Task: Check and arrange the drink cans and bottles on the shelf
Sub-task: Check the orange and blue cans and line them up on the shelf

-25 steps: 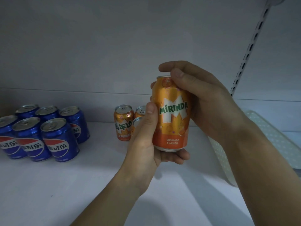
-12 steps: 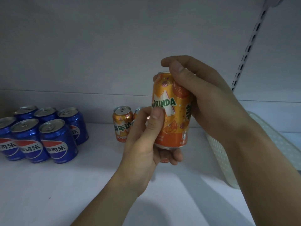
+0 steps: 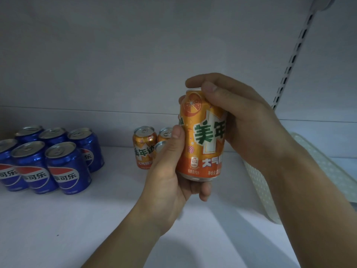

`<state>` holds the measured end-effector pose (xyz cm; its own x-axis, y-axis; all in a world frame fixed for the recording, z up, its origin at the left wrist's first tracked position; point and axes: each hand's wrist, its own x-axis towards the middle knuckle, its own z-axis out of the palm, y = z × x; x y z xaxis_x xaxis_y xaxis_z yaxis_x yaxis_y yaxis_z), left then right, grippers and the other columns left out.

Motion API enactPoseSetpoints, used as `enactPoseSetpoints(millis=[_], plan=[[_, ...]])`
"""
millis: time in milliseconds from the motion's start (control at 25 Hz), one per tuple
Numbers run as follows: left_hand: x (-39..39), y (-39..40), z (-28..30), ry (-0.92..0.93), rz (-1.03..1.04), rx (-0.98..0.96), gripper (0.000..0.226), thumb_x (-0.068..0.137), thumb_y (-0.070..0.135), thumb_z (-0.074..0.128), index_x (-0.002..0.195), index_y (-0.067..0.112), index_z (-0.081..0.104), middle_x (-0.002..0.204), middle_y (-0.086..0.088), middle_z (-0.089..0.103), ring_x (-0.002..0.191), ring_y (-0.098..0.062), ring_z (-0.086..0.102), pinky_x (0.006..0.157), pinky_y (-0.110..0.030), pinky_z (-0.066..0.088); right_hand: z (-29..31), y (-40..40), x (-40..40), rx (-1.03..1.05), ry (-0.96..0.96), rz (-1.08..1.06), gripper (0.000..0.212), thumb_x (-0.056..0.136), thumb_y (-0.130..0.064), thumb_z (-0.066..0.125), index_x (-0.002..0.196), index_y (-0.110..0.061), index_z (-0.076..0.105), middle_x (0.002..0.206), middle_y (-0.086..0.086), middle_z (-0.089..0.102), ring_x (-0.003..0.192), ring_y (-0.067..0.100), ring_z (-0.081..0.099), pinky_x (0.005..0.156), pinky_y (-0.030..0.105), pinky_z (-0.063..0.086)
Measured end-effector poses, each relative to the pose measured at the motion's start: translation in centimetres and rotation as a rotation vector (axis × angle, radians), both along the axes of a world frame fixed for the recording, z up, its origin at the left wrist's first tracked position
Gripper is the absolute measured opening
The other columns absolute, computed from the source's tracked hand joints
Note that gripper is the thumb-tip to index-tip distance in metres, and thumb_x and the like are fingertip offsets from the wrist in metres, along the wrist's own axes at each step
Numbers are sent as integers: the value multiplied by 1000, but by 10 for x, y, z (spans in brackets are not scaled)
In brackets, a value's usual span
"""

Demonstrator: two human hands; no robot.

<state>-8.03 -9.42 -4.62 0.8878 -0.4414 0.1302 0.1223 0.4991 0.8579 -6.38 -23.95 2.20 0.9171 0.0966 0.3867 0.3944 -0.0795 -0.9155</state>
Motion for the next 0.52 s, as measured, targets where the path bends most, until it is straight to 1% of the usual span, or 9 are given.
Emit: enactPoseSetpoints(millis=[40,120,160,200,280,320,440,520], plan=[[0,1,0,-1,-3,16,53,69,64,59,101,27,78,99,-13,74,82,-35,56,44,-26,51,-1,-1,0,-2,-14,-16,30,89,-35,62,114,-22,73,110,8,78,101,25,76,93,45,60],[1,1,0,-9,34,38,60,69,62,62,109,19,73,98,-15,72,66,-29,58,42,-27,50,0,-2,0,-1,-32,-33,29,88,-35,64,112,-22,73,104,6,79,94,22,77,84,37,60],[1,1,-1,-13,55,31,63,70,60,63,113,15,70,98,-17,71,63,-28,56,41,-26,49,0,-2,0,-1,-30,-24,30,88,-35,63,113,-21,72,103,4,79,93,21,76,83,35,59],[1,1,-1,-10,61,10,63,71,60,63,114,13,69,100,-19,70,63,-28,55,41,-26,48,1,-3,0,-1,-19,-5,32,89,-36,62,115,-20,72,104,1,78,95,19,76,85,35,59],[1,2,-1,36,22,-32,57,77,61,59,109,16,74,103,-22,69,70,-30,55,42,-25,49,1,-4,1,-5,4,27,34,90,-35,59,118,-19,71,108,0,77,101,20,74,89,36,59],[0,3,0,53,-10,-35,56,80,62,57,107,17,76,105,-25,69,70,-30,55,42,-25,50,2,-6,1,-10,3,20,34,90,-34,59,117,-20,72,110,1,77,102,22,74,90,38,58],[1,7,0,31,-82,-10,61,80,65,49,111,19,75,115,-30,68,56,-26,56,43,-25,49,2,-8,0,-31,-1,-22,32,88,-35,62,115,-21,73,111,3,78,103,25,75,91,41,58],[1,9,0,-12,-100,11,65,82,68,43,114,20,73,115,-30,68,55,-27,52,42,-24,47,3,-9,0,-41,22,-40,33,88,-37,63,114,-20,73,111,2,78,105,26,74,96,44,57]])
